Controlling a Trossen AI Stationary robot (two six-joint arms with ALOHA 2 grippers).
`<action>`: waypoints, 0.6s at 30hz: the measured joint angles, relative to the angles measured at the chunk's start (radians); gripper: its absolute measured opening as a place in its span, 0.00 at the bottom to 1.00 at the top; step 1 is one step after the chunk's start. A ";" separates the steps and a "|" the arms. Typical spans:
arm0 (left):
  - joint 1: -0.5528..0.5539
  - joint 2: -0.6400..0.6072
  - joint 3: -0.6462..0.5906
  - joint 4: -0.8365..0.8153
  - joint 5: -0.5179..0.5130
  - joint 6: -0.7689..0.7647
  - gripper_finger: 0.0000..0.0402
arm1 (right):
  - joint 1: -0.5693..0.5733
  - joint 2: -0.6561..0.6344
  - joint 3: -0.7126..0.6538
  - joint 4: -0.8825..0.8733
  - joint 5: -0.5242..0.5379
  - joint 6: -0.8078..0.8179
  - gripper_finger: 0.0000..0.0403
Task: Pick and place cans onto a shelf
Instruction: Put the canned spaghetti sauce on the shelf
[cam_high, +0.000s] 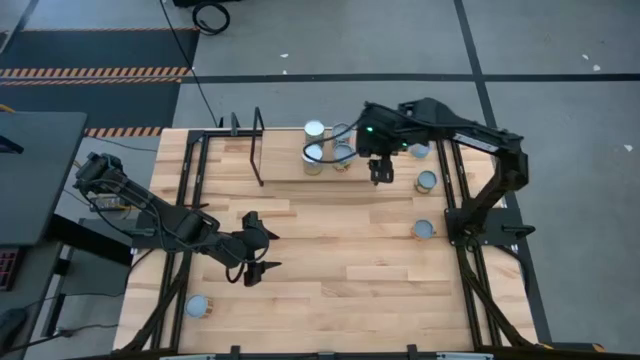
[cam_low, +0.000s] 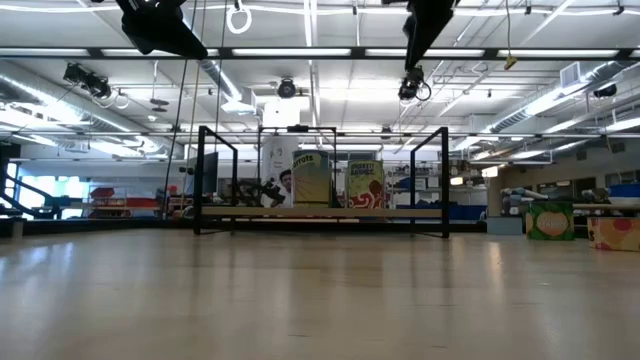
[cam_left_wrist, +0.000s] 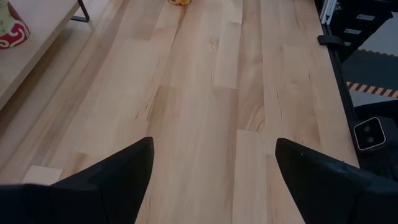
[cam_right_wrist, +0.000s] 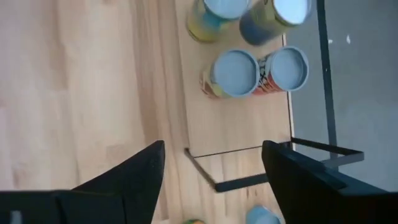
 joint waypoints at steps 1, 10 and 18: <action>0.000 0.000 0.000 0.000 0.000 0.000 0.85 | 0.012 -0.015 0.000 0.001 0.001 0.012 0.67; 0.000 0.000 0.000 0.000 0.000 0.000 0.85 | 0.037 -0.037 0.001 0.120 0.067 0.016 0.59; 0.000 0.000 0.000 0.003 0.000 0.000 0.85 | -0.046 0.140 0.000 0.221 0.101 -0.090 0.57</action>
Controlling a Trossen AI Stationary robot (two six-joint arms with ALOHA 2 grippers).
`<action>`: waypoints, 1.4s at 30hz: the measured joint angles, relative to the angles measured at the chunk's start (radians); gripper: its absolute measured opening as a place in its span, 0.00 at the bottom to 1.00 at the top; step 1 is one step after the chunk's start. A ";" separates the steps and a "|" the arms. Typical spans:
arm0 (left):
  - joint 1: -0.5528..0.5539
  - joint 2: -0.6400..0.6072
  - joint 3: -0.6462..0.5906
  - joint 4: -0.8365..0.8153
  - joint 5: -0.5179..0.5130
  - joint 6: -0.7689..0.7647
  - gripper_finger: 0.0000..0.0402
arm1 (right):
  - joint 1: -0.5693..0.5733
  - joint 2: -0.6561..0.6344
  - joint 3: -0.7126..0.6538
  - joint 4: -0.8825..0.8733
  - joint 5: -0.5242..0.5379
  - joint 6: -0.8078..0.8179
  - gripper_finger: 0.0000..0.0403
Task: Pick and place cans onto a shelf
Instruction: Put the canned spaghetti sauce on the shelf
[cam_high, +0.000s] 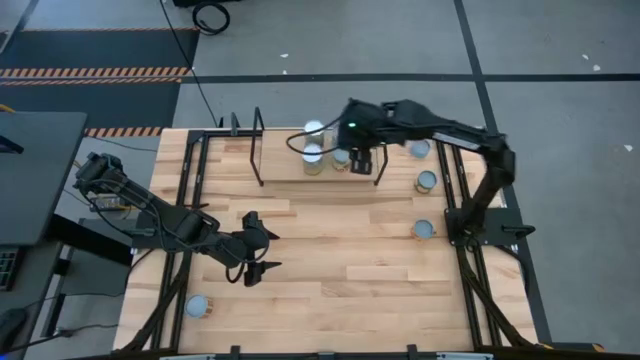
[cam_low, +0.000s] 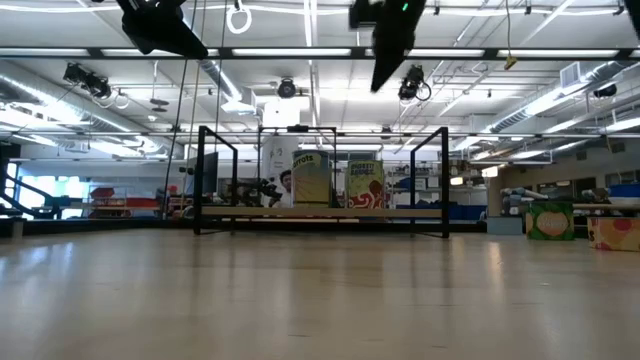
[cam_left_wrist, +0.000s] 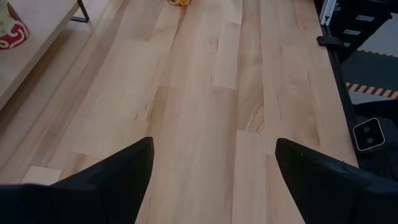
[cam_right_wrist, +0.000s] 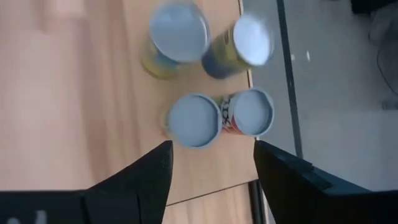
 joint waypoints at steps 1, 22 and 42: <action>0.000 0.000 0.000 0.001 0.000 0.000 0.85 | -0.008 0.030 0.000 0.004 0.014 -0.005 0.57; 0.000 0.000 0.000 0.003 0.000 0.000 0.85 | -0.092 0.281 -0.001 -0.058 0.105 0.009 0.57; 0.000 0.000 0.000 0.026 0.000 0.000 0.85 | -0.005 -0.001 0.001 0.072 0.048 0.074 0.57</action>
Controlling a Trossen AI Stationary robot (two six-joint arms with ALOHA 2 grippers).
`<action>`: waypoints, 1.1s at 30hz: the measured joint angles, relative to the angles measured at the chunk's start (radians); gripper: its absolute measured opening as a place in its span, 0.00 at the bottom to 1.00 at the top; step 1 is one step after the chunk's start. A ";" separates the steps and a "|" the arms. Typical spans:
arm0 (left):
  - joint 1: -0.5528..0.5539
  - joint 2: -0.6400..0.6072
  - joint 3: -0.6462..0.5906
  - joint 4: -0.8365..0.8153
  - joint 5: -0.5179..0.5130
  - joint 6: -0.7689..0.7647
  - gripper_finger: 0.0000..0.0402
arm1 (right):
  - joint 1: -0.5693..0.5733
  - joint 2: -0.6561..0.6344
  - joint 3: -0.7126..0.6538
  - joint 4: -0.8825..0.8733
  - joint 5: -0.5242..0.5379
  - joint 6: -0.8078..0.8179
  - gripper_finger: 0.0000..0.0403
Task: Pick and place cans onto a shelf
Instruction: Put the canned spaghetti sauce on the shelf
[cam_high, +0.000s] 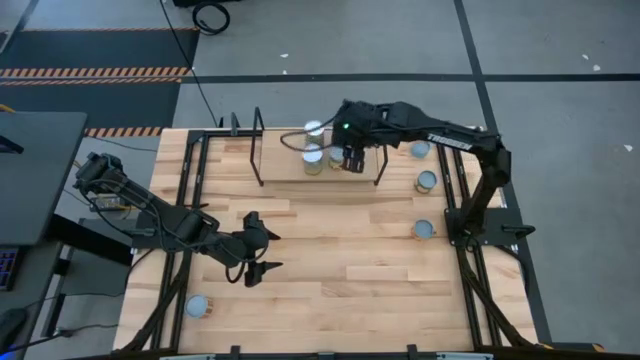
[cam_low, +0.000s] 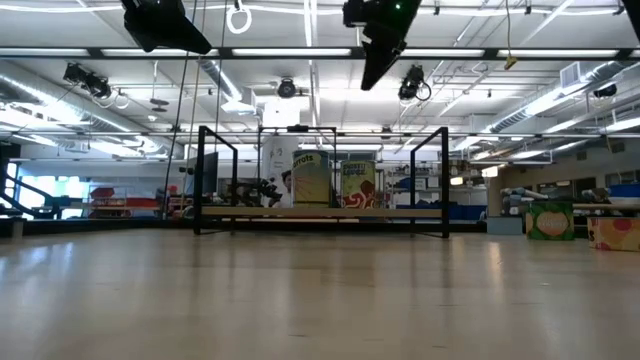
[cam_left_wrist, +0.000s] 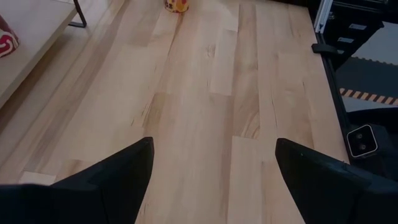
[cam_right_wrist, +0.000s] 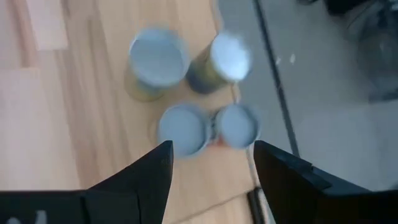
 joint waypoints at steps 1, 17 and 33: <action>0.000 0.000 0.000 0.000 0.000 0.000 0.85 | -0.012 -0.006 0.000 0.023 -0.011 -0.019 0.57; 0.000 0.000 0.000 0.000 0.000 0.000 0.85 | -0.203 0.231 -0.002 0.058 -0.241 -0.256 0.71; 0.000 0.000 0.000 0.000 0.000 0.000 0.85 | -0.203 0.237 -0.002 0.063 -0.304 -0.325 0.74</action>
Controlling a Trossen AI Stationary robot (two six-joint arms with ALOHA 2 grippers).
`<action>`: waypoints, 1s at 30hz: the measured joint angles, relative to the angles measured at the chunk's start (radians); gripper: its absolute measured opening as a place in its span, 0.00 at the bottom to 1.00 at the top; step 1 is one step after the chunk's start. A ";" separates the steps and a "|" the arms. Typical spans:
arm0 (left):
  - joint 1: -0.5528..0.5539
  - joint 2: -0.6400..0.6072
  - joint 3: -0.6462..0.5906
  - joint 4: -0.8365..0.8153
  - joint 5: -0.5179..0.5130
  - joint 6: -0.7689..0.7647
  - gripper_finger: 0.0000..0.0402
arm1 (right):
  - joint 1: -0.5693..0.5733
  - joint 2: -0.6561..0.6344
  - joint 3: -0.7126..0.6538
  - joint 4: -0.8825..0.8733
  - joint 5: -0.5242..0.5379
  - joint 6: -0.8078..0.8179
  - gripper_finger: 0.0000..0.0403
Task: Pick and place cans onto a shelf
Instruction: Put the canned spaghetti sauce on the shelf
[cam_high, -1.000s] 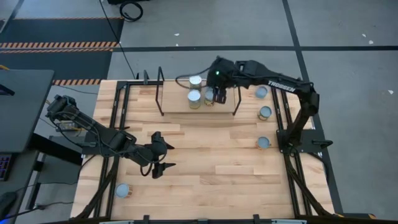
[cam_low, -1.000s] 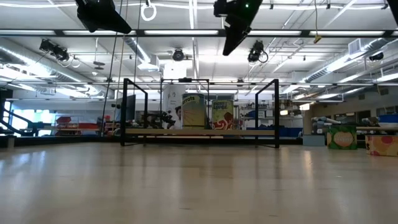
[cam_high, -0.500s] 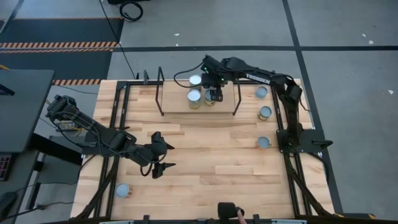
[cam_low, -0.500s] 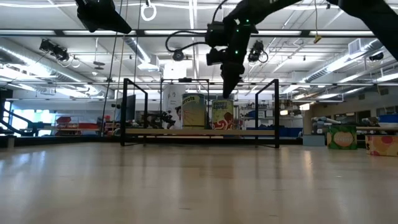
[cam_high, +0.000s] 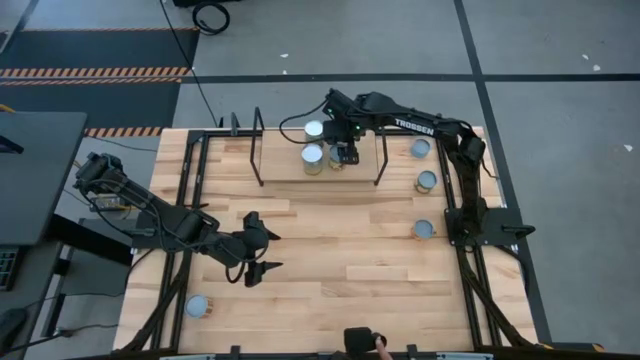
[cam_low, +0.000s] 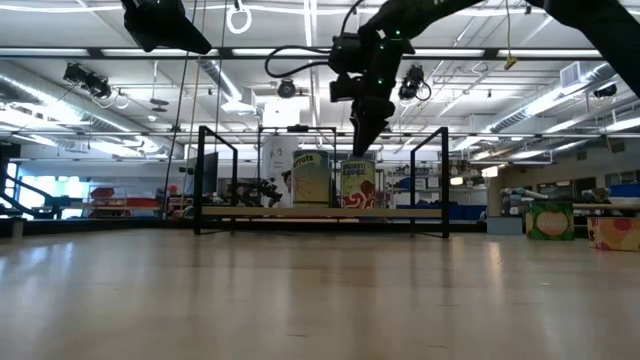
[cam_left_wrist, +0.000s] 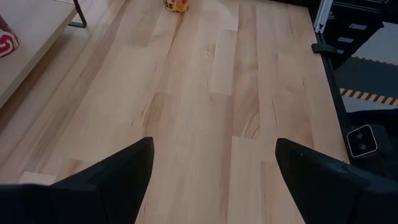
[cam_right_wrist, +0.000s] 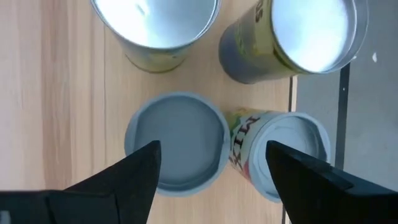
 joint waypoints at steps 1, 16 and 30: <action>0.000 0.000 0.000 0.000 0.000 0.000 0.85 | 0.000 0.000 0.000 0.005 0.000 -0.001 0.74; 0.000 0.000 0.000 0.000 0.000 0.000 0.85 | 0.012 -0.006 -0.093 0.059 0.072 0.000 0.74; 0.000 0.000 0.000 0.000 0.000 0.000 0.85 | -0.035 -0.004 -0.096 0.090 -0.018 0.019 0.74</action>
